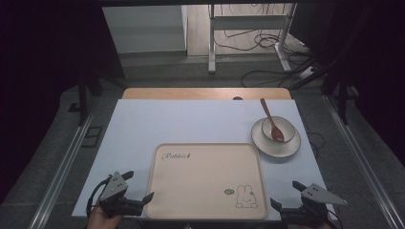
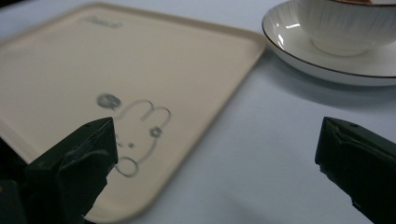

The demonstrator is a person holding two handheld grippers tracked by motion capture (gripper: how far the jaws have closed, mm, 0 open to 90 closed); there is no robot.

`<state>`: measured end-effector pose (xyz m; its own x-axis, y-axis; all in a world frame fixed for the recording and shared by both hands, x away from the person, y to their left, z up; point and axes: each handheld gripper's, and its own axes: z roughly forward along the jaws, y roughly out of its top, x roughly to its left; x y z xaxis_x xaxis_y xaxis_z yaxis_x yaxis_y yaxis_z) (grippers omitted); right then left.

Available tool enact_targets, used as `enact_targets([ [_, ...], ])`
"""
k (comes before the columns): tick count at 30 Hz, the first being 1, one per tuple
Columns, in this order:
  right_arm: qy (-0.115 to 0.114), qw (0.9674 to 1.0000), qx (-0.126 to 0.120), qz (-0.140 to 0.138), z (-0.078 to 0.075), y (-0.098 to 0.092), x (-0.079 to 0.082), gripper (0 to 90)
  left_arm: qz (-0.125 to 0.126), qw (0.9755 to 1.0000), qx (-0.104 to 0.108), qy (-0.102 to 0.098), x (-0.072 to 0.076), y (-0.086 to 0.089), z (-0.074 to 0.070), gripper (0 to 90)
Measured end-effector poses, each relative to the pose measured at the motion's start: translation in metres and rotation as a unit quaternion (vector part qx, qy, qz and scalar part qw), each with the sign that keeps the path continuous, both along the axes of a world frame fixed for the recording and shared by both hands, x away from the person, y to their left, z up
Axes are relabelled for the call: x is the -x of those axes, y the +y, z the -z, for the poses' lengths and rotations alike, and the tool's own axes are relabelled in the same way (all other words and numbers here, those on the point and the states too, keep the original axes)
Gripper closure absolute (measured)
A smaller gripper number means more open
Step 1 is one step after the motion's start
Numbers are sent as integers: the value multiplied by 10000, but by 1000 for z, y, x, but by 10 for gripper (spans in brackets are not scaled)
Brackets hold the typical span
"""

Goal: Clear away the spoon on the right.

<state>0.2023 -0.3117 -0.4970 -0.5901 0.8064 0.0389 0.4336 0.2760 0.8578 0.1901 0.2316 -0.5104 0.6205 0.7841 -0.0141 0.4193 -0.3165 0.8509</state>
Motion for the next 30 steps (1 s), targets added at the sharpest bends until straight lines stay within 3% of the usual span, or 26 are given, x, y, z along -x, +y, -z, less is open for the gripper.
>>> enact_targets([
  [6,-159,9996,226,-4,-1,2,1,0,-5,10000,3,-10,0,0,0,0],
  [18,-12,9982,591,-126,4,7,-3,0,20,10000,3,17,0,0,0,0],
  [30,-42,9979,647,-79,3,8,-4,0,-63,10000,33,24,0,1,0,0],
])
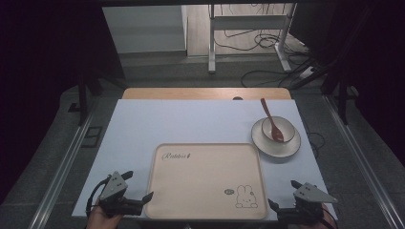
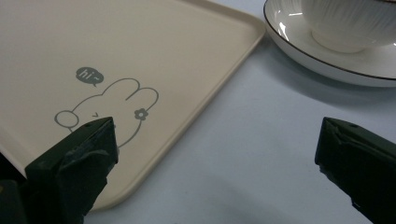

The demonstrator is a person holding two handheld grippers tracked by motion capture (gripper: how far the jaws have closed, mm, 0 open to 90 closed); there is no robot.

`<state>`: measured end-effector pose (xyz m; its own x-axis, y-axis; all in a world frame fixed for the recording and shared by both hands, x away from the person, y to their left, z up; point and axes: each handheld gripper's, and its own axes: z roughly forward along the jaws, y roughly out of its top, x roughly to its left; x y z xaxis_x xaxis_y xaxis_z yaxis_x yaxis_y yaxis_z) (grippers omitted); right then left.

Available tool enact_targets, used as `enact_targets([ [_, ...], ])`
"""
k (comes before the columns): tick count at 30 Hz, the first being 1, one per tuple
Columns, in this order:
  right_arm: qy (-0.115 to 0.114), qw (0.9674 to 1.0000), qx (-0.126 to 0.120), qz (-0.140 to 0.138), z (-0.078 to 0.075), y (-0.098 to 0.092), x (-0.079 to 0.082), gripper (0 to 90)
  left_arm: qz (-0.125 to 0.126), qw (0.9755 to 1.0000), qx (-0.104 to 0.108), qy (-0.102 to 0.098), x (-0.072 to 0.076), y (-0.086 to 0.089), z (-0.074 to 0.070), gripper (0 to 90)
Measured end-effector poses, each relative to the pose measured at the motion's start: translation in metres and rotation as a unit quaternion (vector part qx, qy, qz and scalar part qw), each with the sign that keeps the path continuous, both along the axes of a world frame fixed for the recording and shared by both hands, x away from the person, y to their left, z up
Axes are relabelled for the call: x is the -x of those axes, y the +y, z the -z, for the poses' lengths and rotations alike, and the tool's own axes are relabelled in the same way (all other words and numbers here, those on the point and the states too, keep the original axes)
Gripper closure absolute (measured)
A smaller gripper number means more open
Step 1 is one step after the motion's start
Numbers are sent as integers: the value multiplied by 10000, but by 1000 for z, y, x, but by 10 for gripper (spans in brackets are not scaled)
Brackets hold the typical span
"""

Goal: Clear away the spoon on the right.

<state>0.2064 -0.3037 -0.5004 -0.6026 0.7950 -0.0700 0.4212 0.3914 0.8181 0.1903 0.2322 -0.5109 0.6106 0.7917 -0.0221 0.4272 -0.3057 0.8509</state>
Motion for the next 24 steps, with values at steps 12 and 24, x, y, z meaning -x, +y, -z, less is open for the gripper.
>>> enact_targets([
  [12,-172,9997,-160,55,-6,1,-2,0,25,10000,-21,21,0,-1,0,0],
  [24,-73,9998,-163,4,-5,6,-10,1,32,10000,-25,25,-1,-1,0,0],
])
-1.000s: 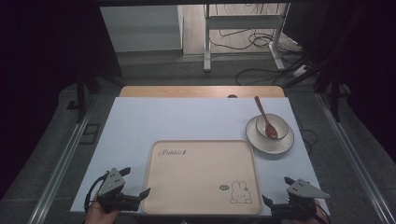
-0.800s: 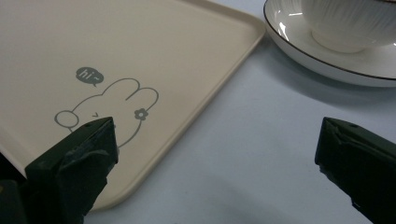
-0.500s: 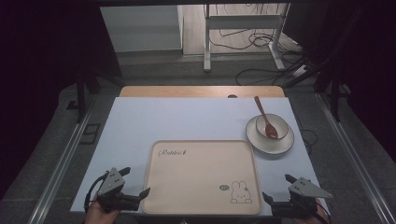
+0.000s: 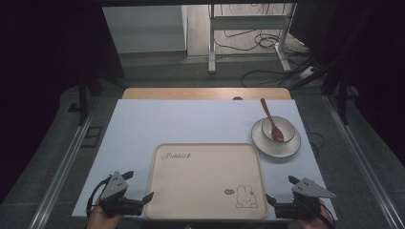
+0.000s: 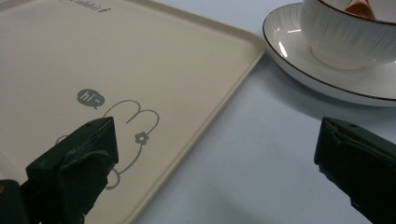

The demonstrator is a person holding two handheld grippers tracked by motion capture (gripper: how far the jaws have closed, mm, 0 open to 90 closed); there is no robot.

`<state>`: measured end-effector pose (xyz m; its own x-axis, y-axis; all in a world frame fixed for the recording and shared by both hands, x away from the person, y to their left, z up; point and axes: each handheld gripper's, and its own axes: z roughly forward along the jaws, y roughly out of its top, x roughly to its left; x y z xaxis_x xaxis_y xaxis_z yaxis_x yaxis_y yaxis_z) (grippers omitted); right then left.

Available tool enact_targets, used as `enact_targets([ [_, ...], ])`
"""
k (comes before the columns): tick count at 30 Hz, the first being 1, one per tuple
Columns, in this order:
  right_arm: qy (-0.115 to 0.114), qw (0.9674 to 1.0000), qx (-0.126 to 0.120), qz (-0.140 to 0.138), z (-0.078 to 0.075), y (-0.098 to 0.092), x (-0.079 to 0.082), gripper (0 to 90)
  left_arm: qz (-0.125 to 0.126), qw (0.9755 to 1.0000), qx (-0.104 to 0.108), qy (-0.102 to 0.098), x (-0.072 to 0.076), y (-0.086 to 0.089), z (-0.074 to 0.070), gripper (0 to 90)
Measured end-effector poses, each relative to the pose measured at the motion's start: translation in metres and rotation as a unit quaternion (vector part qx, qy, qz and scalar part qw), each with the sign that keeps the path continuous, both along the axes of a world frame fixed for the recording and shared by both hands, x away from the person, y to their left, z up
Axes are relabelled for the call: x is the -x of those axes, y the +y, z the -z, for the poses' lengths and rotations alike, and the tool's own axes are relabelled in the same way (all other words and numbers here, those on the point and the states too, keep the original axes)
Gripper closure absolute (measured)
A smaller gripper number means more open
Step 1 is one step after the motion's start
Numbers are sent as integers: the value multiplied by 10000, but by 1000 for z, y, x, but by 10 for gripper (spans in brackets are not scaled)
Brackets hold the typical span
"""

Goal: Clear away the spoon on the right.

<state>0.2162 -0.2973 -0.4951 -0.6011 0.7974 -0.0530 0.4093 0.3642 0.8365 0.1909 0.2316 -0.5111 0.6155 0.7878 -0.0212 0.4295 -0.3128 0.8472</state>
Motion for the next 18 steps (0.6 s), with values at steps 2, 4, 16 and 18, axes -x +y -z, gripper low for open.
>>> enact_targets([
  [2,27,10000,-4,3,0,0,-2,2,5,10000,-8,-1,0,0,0,0],
  [4,56,10000,-23,17,0,0,-4,2,7,10000,-14,-3,0,0,0,0],
  [16,214,9995,-246,-28,-5,-1,-17,2,-8,10000,-14,-21,0,0,0,0],
  [18,217,9994,-281,-31,-6,-1,-18,2,-9,10000,-18,-22,0,0,0,0],
])
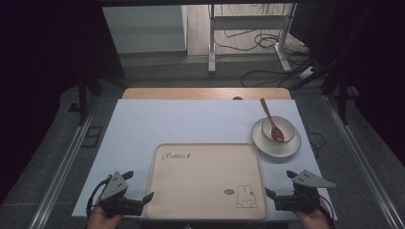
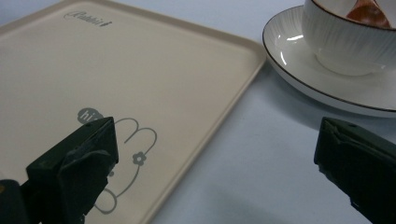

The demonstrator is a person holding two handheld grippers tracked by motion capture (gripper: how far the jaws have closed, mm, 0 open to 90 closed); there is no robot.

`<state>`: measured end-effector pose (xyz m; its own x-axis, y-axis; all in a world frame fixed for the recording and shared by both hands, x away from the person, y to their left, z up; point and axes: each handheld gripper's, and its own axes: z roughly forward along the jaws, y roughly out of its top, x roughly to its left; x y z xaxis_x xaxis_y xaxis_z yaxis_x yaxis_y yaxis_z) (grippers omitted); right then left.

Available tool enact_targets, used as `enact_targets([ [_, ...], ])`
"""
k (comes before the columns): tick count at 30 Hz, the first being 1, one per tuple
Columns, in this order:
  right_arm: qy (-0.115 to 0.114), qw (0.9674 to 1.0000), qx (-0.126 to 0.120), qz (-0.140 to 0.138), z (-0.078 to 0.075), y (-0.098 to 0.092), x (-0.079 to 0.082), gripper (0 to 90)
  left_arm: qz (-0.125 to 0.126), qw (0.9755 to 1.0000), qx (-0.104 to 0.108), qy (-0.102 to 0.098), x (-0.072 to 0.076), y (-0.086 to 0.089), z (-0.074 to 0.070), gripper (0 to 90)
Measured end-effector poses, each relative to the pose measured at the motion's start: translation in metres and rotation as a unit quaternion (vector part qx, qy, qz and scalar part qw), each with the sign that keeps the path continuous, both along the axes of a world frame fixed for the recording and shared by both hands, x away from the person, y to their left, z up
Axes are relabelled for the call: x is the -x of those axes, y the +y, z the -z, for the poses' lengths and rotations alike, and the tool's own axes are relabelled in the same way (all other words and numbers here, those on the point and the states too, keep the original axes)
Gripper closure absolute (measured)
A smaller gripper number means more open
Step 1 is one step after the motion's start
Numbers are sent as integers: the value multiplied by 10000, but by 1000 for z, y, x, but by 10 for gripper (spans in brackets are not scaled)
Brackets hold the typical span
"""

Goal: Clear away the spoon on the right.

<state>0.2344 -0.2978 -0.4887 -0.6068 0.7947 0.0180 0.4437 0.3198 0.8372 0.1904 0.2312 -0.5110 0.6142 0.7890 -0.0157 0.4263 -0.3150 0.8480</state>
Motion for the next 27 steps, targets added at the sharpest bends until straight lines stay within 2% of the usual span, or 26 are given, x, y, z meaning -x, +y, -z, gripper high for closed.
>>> enact_targets([
  [12,77,9999,27,-100,-9,13,-13,0,-5,10000,-6,6,0,0,0,0],
  [22,134,9998,97,-123,-10,18,-26,0,5,10000,-10,13,0,0,0,0],
  [27,93,9998,127,-100,-12,18,-32,0,8,10000,-7,13,0,0,0,0],
])
